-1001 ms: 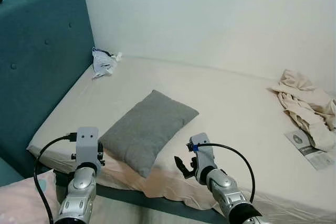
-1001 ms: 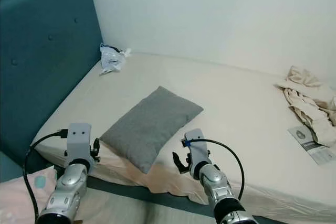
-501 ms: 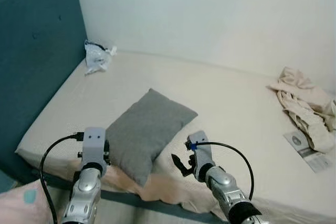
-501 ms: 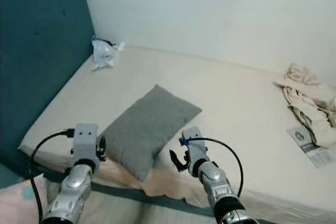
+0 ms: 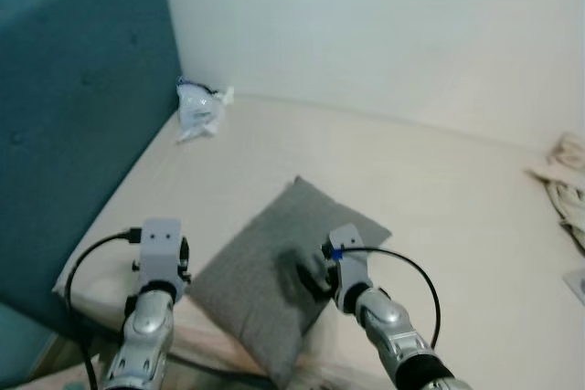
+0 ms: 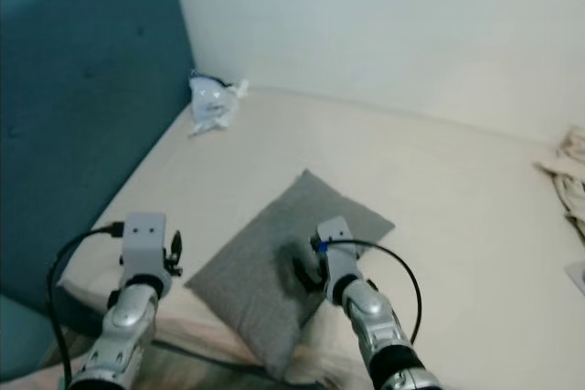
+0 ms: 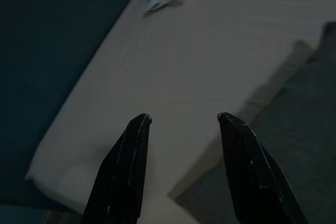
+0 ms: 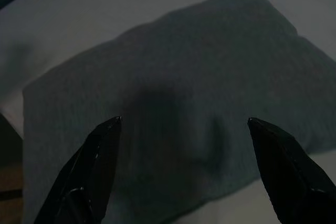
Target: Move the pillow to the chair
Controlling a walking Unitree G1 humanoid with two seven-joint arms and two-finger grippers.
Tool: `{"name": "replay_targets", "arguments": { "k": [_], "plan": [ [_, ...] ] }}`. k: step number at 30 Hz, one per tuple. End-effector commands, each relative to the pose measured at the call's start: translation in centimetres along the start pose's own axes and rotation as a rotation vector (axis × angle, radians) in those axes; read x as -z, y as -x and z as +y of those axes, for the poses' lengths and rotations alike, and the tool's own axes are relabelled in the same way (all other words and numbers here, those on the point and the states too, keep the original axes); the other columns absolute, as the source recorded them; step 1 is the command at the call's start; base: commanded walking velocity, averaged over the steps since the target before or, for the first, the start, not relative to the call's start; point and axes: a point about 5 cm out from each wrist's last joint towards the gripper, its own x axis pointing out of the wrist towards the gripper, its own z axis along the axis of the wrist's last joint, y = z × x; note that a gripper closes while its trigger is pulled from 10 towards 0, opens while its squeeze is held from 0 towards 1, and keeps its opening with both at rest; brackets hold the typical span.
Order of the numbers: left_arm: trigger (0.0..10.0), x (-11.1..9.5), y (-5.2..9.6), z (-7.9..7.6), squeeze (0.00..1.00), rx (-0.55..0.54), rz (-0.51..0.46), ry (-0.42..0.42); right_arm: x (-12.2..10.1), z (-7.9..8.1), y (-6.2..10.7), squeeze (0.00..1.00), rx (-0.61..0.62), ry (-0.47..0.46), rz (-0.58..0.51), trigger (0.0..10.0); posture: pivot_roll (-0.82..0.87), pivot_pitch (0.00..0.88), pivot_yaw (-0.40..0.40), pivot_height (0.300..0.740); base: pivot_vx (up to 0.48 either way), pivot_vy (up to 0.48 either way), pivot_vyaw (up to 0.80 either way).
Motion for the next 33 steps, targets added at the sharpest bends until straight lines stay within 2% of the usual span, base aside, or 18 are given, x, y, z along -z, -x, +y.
{"name": "replay_targets", "arguments": {
  "k": [1,4,7,13,16,19,20,21,22,23,24,25,26,28,29,31,32,33],
  "plan": [
    [10.0,0.9,0.4,0.3,0.0,0.009,0.029,-0.026,1.0,0.2,0.4,0.0,0.004,-0.029,0.028,10.0,0.08,0.107,-0.079,0.74,0.0,0.0,0.0],
    [10.0,0.8,0.3,1.1,0.0,-0.011,0.041,-0.003,1.3,0.1,0.5,0.0,0.019,-0.048,0.039,10.0,0.08,0.113,-0.067,0.74,0.0,0.0,0.0],
    [10.0,0.9,0.1,1.2,0.0,0.007,0.036,-0.035,1.8,-0.2,0.6,0.0,0.039,-0.035,0.08,10.0,0.08,0.1,-0.062,0.74,0.0,0.0,0.0],
    [10.0,1.1,-0.1,1.2,0.0,0.029,0.065,-0.037,3.9,-1.0,1.6,0.0,0.095,-0.082,0.185,10.0,0.08,0.063,-0.053,0.74,0.0,0.0,0.0],
    [10.0,1.3,-0.4,0.9,0.0,0.056,0.082,-0.045,3.9,-1.7,1.5,0.0,0.118,-0.08,0.218,10.0,0.08,0.061,-0.047,0.74,0.0,0.0,0.0],
    [10.0,1.0,-1.3,0.2,0.0,0.07,0.09,-0.047,2.9,-4.3,1.5,0.0,0.22,-0.113,0.25,10.0,0.06,0.035,-0.056,0.74,0.0,0.0,0.0],
    [10.0,1.0,-1.3,0.2,0.0,0.07,0.09,-0.047,2.9,-4.3,1.5,0.0,0.22,-0.113,0.25,10.0,0.06,0.035,-0.056,0.74,0.0,0.0,0.0],
    [10.0,0.4,-1.8,0.0,0.0,0.081,0.076,-0.047,2.4,-6.6,2.1,0.0,0.328,-0.117,0.261,10.0,0.06,0.039,-0.053,0.74,0.0,0.0,0.0],
    [10.0,0.4,-1.8,0.0,0.0,0.081,0.076,-0.047,2.4,-6.6,2.1,0.0,0.328,-0.117,0.261,10.0,0.06,0.039,-0.053,0.74,0.0,0.0,0.0],
    [10.0,0.1,-2.1,0.1,0.0,0.082,0.068,-0.051,2.1,-8.4,2.9,0.0,0.418,-0.108,0.27,10.0,0.06,0.041,-0.052,0.74,0.0,0.0,0.0],
    [10.0,0.1,-2.1,0.2,0.0,0.079,0.066,-0.053,2.1,-9.1,3.2,0.0,0.452,-0.105,0.275,10.0,0.06,0.041,-0.052,0.74,0.0,0.0,0.0],
    [10.0,0.1,-2.1,0.2,0.0,0.079,0.066,-0.053,2.1,-9.1,3.2,0.0,0.452,-0.105,0.275,10.0,0.06,0.041,-0.052,0.74,0.0,0.0,0.0],
    [10.0,0.1,-2.2,0.4,0.0,0.076,0.066,-0.055,2.1,-9.9,3.8,0.0,0.489,-0.11,0.277,10.0,0.06,0.034,-0.052,0.74,0.0,0.0,0.0],
    [10.0,0.1,-2.2,0.4,0.0,0.076,0.066,-0.055,2.1,-9.9,3.8,0.0,0.489,-0.11,0.277,10.0,0.06,0.034,-0.052,0.74,0.0,0.0,0.0],
    [10.0,0.1,-2.2,0.6,0.0,0.072,0.065,-0.056,2.1,-10.7,4.3,0.0,0.518,-0.116,0.274,10.0,0.07,0.039,-0.053,0.74,0.0,0.0,0.0],
    [10.0,0.3,-2.2,1.2,0.0,0.063,0.069,-0.058,2.4,-10.6,4.4,0.0,0.508,-0.15,0.26,10.0,0.07,0.037,-0.046,0.74,0.0,0.0,0.0],
    [10.0,0.5,-2.1,1.4,0.0,0.056,0.077,-0.053,2.5,-9.8,4.0,0.0,0.471,-0.149,0.253,10.0,0.08,0.036,-0.041,0.74,0.0,0.0,0.0],
    [10.0,0.8,-1.8,1.6,0.0,0.048,0.085,-0.045,2.7,-8.3,3.3,0.0,0.413,-0.142,0.242,10.0,0.07,0.033,-0.038,0.74,0.0,0.0,0.0]
  ]
}}
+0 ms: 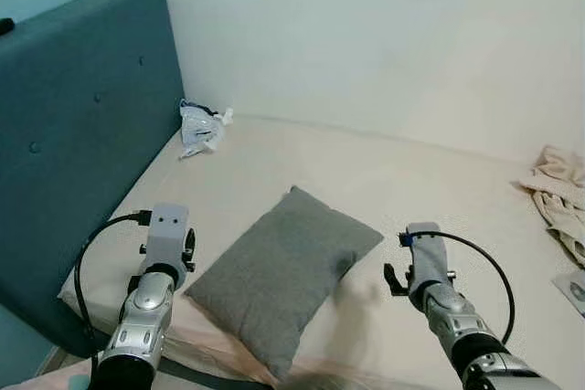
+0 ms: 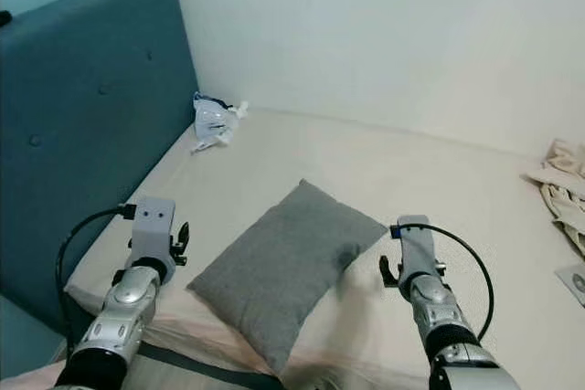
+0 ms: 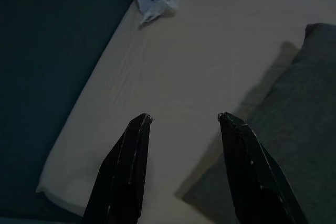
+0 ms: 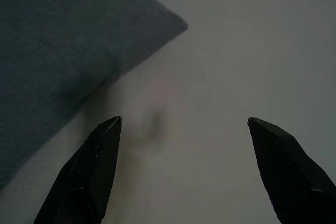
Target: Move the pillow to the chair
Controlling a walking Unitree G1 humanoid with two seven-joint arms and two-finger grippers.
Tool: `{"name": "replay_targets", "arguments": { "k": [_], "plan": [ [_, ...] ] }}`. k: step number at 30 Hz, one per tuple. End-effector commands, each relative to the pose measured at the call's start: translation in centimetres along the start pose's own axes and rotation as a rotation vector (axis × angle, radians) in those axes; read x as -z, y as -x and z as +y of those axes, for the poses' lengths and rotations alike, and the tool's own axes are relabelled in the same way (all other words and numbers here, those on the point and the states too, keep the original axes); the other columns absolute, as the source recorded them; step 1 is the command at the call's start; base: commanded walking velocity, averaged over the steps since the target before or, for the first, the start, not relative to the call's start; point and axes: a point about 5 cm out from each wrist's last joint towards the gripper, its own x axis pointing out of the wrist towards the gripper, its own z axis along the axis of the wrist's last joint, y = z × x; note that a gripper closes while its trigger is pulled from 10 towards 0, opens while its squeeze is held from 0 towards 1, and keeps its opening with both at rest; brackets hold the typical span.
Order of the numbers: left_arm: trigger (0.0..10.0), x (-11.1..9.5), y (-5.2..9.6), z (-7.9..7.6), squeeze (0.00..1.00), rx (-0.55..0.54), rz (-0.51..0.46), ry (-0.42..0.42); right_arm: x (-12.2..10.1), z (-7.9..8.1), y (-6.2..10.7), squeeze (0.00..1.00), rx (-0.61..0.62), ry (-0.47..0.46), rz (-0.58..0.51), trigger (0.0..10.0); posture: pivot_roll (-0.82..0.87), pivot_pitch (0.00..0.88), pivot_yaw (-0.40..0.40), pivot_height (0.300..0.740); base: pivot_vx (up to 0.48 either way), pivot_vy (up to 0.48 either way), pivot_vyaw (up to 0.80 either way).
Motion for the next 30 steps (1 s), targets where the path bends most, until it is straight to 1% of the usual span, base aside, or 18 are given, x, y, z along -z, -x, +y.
{"name": "replay_targets", "arguments": {
  "k": [1,2,3,6,7,8,10,11,16,17,18,20,21,22,25,26,29,30],
  "plan": [
    [10.0,1.0,0.4,0.6,0.0,-0.012,0.033,0.004,0.7,1.5,0.1,0.0,-0.058,-0.002,0.001,10.0,0.07,0.033,-0.038,0.74,0.0,0.0,0.0],
    [10.0,1.3,0.6,0.6,0.0,-0.017,0.039,0.01,0.9,2.6,0.1,0.0,-0.096,0.008,-0.007,10.0,0.07,0.033,-0.039,0.74,0.0,0.0,0.0],
    [10.0,1.7,0.9,0.3,0.0,-0.022,0.052,0.021,1.3,4.7,0.2,0.0,-0.168,0.042,-0.012,10.0,0.08,0.028,-0.047,0.74,0.0,0.0,0.0],
    [10.0,2.4,1.3,-0.4,0.0,-0.03,0.072,0.03,1.8,7.2,0.5,0.0,-0.243,0.062,-0.016,10.0,0.09,0.029,-0.066,0.74,0.0,0.0,0.0],
    [10.0,2.4,1.3,-0.4,0.0,-0.03,0.072,0.03,1.8,7.2,0.5,0.0,-0.243,0.062,-0.016,10.0,0.09,0.029,-0.066,0.74,0.0,0.0,0.0],
    [10.0,2.8,1.7,-1.0,0.0,-0.03,0.089,0.041,1.9,8.8,0.7,0.0,-0.315,0.069,-0.026,10.0,0.09,0.029,-0.082,0.74,0.0,0.0,0.0],
    [10.0,2.9,1.7,-1.3,0.0,-0.029,0.092,0.047,1.9,9.5,0.8,0.0,-0.351,0.092,-0.029,10.0,0.1,0.034,-0.091,0.74,0.0,0.0,0.0],
    [10.0,2.8,1.8,-1.7,0.0,-0.028,0.093,0.055,1.8,10.0,0.8,0.0,-0.38,0.133,-0.029,10.0,0.1,0.034,-0.098,0.74,0.0,0.0,0.0],
    [10.0,2.8,1.8,-1.9,0.0,-0.028,0.096,0.044,1.5,9.7,0.6,0.0,-0.358,0.12,-0.018,10.0,0.1,0.035,-0.1,0.74,0.0,0.0,0.0],
    [10.0,3.3,2.0,-1.9,0.0,-0.014,0.11,-0.004,1.2,8.9,0.4,0.0,-0.325,0.091,-0.015,10.0,0.09,0.04,-0.09,0.74,0.0,0.0,0.0],
    [10.0,3.5,2.1,-1.8,0.0,-0.01,0.118,-0.011,1.1,8.5,0.3,0.0,-0.312,0.079,-0.015,10.0,0.09,0.037,-0.086,0.74,0.0,0.0,0.0],
    [10.0,3.7,2.3,-1.7,0.0,-0.014,0.125,0.001,1.1,7.9,0.3,0.0,-0.295,0.054,-0.013,10.0,0.09,0.024,-0.078,0.74,0.0,0.0,0.0],
    [10.0,3.6,2.2,-1.5,0.0,-0.025,0.136,0.041,1.0,7.6,0.2,0.0,-0.277,0.014,-0.002,10.0,0.08,0.055,-0.069,0.74,0.0,0.0,0.0],
    [10.0,3.5,2.0,-1.4,0.0,-0.017,0.136,0.034,0.8,7.5,0.2,0.0,-0.273,0.02,-0.005,10.0,0.08,0.078,-0.063,0.74,0.0,0.0,0.0],
    [10.0,2.5,1.0,-1.5,0.0,0.046,0.098,-0.077,-0.1,7.4,0.0,0.0,-0.272,0.047,-0.041,10.0,0.08,0.061,-0.057,0.74,0.0,0.0,0.0],
    [10.0,1.9,0.6,-1.3,0.0,0.046,0.081,-0.092,-0.4,7.3,0.0,0.0,-0.267,0.027,-0.051,10.0,0.08,0.091,-0.042,0.74,0.0,0.0,0.0],
    [10.0,1.2,-0.1,-0.8,0.0,-0.003,0.088,0.004,0.4,7.0,0.1,0.0,-0.249,0.006,-0.036,10.0,0.06,0.111,-0.036,0.74,0.0,0.0,0.0],
    [10.0,1.2,-0.1,-0.8,0.0,-0.004,0.089,0.004,0.4,7.0,0.1,0.0,-0.248,0.006,-0.035,10.0,0.06,0.111,-0.035,0.74,0.0,0.0,0.0]
  ]
}}
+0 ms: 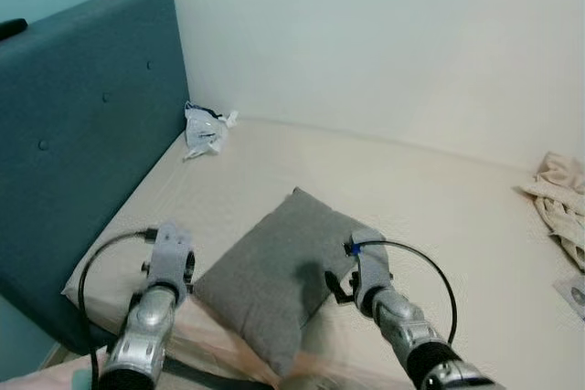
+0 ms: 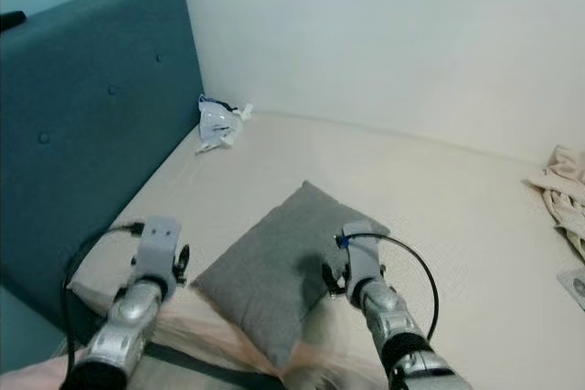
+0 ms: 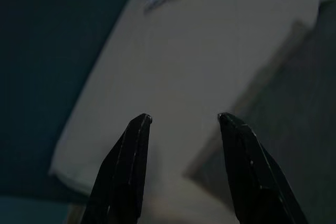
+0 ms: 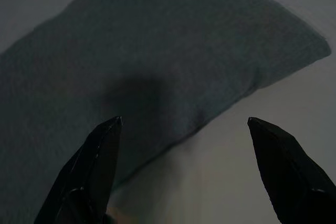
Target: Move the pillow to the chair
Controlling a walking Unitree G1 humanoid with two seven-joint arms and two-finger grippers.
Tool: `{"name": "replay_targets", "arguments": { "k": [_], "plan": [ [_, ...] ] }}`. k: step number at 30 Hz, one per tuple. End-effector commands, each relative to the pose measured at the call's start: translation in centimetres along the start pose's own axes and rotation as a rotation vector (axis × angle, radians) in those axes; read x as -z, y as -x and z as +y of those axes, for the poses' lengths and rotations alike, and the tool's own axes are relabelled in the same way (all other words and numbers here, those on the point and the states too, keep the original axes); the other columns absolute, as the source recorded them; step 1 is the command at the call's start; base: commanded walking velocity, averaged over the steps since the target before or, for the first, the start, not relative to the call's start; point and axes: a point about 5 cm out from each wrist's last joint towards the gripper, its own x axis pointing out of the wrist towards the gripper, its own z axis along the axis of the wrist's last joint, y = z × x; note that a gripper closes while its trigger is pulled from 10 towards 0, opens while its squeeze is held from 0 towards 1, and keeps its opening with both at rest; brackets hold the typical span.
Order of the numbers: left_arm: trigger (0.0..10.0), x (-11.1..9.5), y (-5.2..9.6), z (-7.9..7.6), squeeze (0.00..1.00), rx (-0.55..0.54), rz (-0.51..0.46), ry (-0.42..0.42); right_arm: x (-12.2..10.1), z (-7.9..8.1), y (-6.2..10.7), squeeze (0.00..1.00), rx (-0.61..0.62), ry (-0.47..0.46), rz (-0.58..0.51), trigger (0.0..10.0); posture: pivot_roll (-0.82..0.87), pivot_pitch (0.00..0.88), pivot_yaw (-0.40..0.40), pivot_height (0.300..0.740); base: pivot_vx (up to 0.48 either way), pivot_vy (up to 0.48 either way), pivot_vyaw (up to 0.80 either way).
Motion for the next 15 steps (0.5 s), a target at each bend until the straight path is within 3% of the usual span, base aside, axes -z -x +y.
{"name": "replay_targets", "arguments": {
  "k": [1,2,4,6,10,12,15],
  "plan": [
    [10.0,1.1,0.3,0.2,0.0,-0.006,0.051,0.013,0.5,-0.1,0.1,0.0,0.011,-0.025,0.013,10.0,0.06,0.111,-0.035,0.74,0.0,0.0,0.0],
    [10.0,1.2,0.2,-0.3,0.0,0.033,0.053,-0.061,1.3,0.0,0.3,0.0,0.004,-0.013,0.034,10.0,0.06,0.11,-0.033,0.74,0.0,0.0,0.0],
    [10.0,1.3,0.3,-0.9,0.0,0.069,0.046,-0.093,2.0,0.2,0.6,0.0,0.002,-0.029,0.035,10.0,0.05,0.109,-0.019,0.74,0.0,0.0,0.0],
    [10.0,1.5,0.7,-1.3,0.0,0.071,0.047,-0.051,2.6,0.3,1.0,0.0,0.001,-0.044,0.023,10.0,0.04,0.105,-0.004,0.74,0.0,0.0,0.0],
    [10.0,1.9,0.8,-1.8,0.0,0.055,0.069,-0.013,3.3,0.2,1.3,0.0,0.001,-0.053,0.038,10.0,0.03,0.12,-0.002,0.74,0.0,0.0,-0.66],
    [10.0,1.8,0.6,-2.0,0.0,0.064,0.063,-0.025,3.0,0.3,1.2,0.0,0.0,-0.066,0.025,10.0,0.03,0.117,0.001,0.74,0.0,0.0,-0.8],
    [10.0,1.1,0.2,-1.7,0.0,0.052,0.039,0.0,2.1,0.8,0.9,0.0,-0.027,-0.062,-0.004,10.0,0.03,0.111,0.006,0.74,0.0,0.0,0.0]
  ]
}}
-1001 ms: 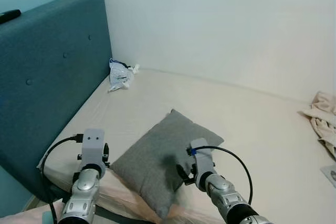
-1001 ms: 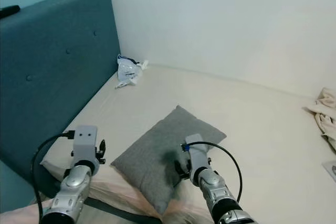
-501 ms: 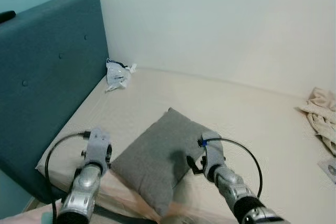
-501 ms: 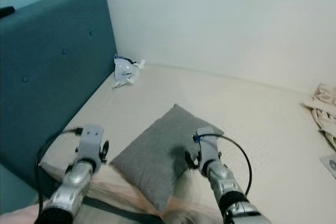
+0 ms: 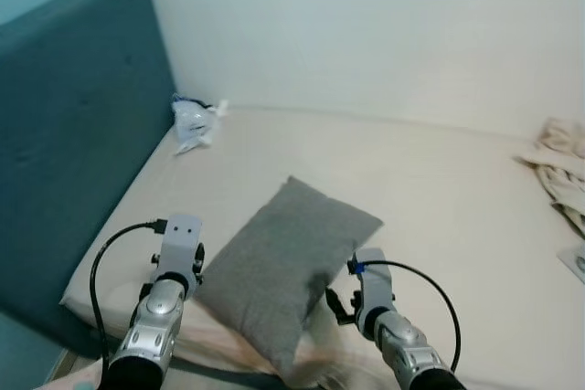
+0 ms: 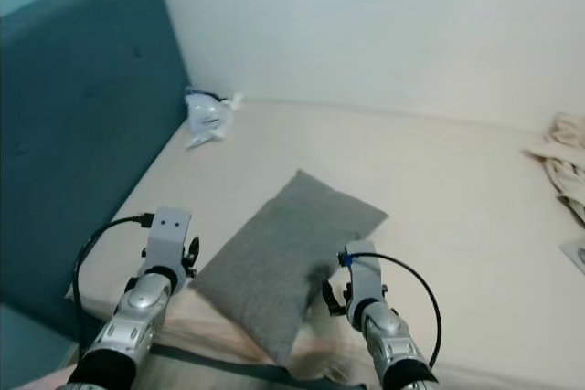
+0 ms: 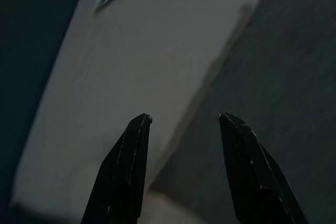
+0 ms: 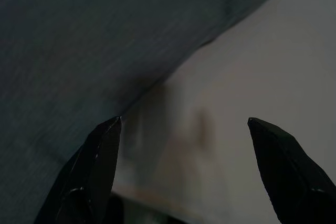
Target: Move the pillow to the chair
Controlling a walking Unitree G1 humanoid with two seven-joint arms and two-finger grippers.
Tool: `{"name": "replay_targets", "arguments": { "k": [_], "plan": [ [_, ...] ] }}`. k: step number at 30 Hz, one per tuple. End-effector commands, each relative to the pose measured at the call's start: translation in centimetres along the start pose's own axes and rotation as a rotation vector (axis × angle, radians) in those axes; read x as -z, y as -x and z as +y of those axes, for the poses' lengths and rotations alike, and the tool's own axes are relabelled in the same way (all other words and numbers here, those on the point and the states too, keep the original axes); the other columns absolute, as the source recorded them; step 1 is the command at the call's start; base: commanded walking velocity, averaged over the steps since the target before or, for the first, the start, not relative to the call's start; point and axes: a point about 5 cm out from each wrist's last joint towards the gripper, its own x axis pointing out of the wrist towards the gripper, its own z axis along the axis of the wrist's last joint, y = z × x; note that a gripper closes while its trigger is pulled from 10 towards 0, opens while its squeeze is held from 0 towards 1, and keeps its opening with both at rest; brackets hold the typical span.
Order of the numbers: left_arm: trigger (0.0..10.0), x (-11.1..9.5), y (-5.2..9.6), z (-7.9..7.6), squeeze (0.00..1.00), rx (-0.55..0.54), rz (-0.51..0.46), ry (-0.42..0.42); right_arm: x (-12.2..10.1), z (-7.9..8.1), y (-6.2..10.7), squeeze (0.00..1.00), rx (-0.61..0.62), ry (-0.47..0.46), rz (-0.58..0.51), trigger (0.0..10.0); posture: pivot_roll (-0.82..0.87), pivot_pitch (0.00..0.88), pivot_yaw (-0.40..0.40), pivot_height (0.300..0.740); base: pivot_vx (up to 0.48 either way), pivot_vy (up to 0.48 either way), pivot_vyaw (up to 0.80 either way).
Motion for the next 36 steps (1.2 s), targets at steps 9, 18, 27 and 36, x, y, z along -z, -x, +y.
{"name": "replay_targets", "arguments": {
  "k": [9,18,27,36],
  "plan": [
    [10.0,0.4,0.1,0.7,0.0,-0.051,0.016,0.077,-1.5,0.9,-0.4,0.0,-0.055,0.025,-0.042,10.0,0.04,0.098,-0.029,0.74,0.0,0.0,0.0],
    [10.0,0.6,0.1,1.4,0.0,-0.079,0.026,0.08,-4.2,2.7,-1.0,0.0,-0.152,0.066,-0.14,10.0,0.05,0.083,-0.042,0.74,0.0,0.0,0.0],
    [10.0,1.1,0.4,2.1,0.0,-0.136,0.038,0.132,-4.7,3.3,-1.1,0.0,-0.19,0.063,-0.156,10.0,0.05,0.087,-0.075,0.705,0.0,0.0,0.0],
    [10.0,1.7,0.9,2.2,0.0,-0.153,0.05,0.139,-5.8,4.0,-1.2,0.0,-0.224,0.089,-0.193,10.0,0.05,0.091,-0.081,0.69,0.0,0.0,0.0]
  ]
}}
